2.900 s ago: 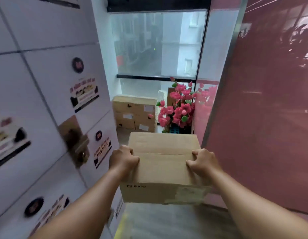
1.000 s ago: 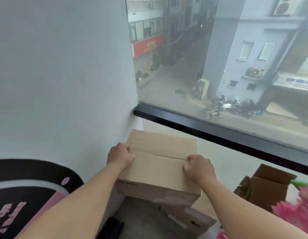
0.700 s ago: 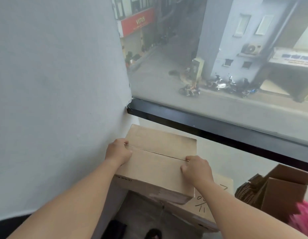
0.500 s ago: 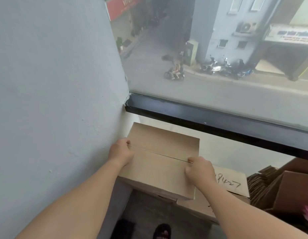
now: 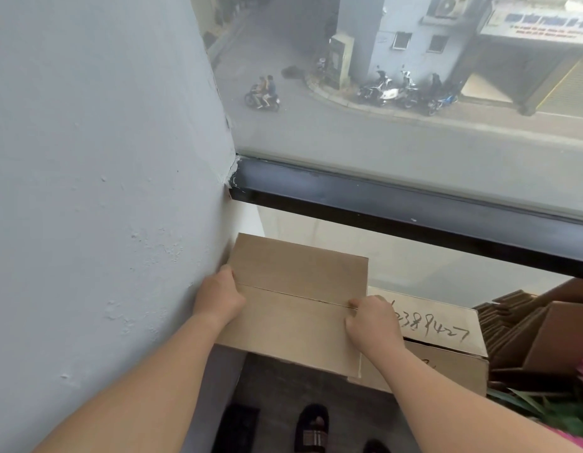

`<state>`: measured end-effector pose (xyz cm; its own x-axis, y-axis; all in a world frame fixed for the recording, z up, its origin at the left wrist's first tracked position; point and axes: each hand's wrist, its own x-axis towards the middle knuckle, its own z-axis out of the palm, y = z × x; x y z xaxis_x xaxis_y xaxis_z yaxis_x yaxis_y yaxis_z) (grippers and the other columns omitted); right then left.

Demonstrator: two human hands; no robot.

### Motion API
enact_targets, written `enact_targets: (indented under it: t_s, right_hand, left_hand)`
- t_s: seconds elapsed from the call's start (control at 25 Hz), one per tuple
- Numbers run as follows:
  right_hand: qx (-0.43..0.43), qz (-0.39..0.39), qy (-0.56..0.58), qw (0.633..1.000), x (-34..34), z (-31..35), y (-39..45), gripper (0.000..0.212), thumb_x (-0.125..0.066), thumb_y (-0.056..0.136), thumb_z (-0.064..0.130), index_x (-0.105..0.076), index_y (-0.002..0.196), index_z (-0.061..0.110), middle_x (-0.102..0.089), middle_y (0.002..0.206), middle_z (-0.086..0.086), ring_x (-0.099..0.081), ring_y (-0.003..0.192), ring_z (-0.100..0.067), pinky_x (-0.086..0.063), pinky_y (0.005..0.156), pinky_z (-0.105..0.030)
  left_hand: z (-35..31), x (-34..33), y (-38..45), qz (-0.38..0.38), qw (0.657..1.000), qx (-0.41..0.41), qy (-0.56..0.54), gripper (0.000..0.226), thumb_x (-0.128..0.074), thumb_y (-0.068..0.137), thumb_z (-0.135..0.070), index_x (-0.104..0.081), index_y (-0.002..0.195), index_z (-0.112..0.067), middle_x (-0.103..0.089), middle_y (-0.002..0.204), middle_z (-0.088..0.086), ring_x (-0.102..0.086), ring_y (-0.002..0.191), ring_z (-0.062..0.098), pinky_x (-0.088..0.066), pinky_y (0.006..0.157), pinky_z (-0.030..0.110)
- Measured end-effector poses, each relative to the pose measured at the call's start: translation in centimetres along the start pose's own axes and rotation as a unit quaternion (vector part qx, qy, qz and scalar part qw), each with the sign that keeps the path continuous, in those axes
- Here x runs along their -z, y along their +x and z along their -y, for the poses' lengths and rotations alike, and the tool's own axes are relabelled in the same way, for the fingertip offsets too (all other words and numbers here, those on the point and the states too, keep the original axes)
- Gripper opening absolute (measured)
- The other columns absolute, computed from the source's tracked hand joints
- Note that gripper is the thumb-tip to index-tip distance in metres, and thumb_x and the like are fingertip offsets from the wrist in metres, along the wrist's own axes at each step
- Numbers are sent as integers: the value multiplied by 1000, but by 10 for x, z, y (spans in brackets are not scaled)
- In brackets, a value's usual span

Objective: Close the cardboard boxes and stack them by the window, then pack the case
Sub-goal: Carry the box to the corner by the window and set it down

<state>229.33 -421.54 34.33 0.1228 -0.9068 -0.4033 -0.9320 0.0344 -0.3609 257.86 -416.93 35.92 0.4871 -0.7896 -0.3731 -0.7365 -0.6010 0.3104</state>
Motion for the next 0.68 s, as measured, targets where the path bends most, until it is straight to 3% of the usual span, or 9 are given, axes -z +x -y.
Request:
enact_targets:
  t_s: [0.08,0.24,0.36,0.48,0.56,0.68]
  right_hand:
    - [7,4,5,1000,1,-2,-2,35,-56,86,17,-71,117,23,-52,98,-2,-56,101,-27,-42,86,-29]
    - [6,12,31,999,12,-3,0,33,-54,87,26,-69,116,23,-62,106,-5,-55,101,-27,-42,85,-32]
    - [15,13,33,999,30,-7,-5,37,-48,95,42,-67,118,21,-63,116,-5,-57,112,-27,-46,88,-35]
    - [-15,16,41,999,61,-19,-14,59,-41,97,57,-53,143,22,-54,144,-1,-49,132,-25,-43,106,-46]
    - [-39,3,56,998,86,-30,-24,64,-39,96,60,-47,148,23,-50,149,0,-46,135,-25,-41,108,-49]
    - [-83,-29,81,993,125,-59,-49,68,-35,95,63,-45,149,23,-49,151,2,-45,136,-24,-39,109,-50]
  left_hand:
    - [-1,2,-1,16,1000,-8,20,34,-54,85,-11,-54,119,-10,-65,111,14,-60,104,34,-50,83,36]
    - [-20,6,-8,10,996,-9,86,17,-50,82,-16,-50,99,-14,-54,114,14,-53,107,35,-50,86,41]
    - [-48,5,-18,-24,993,-72,87,8,-49,87,-24,-46,89,-17,-52,112,8,-51,106,31,-48,83,41]
    - [-86,3,-28,22,989,-137,53,34,-50,93,-41,-60,112,-15,-63,116,7,-60,107,28,-51,84,38]
    - [-116,1,-36,35,984,-170,47,51,-49,92,-51,-59,129,-16,-65,125,5,-60,113,26,-50,87,36]
    - [-171,-1,-52,77,966,-241,45,59,-46,92,-56,-57,135,-18,-62,133,6,-57,121,27,-47,93,36]
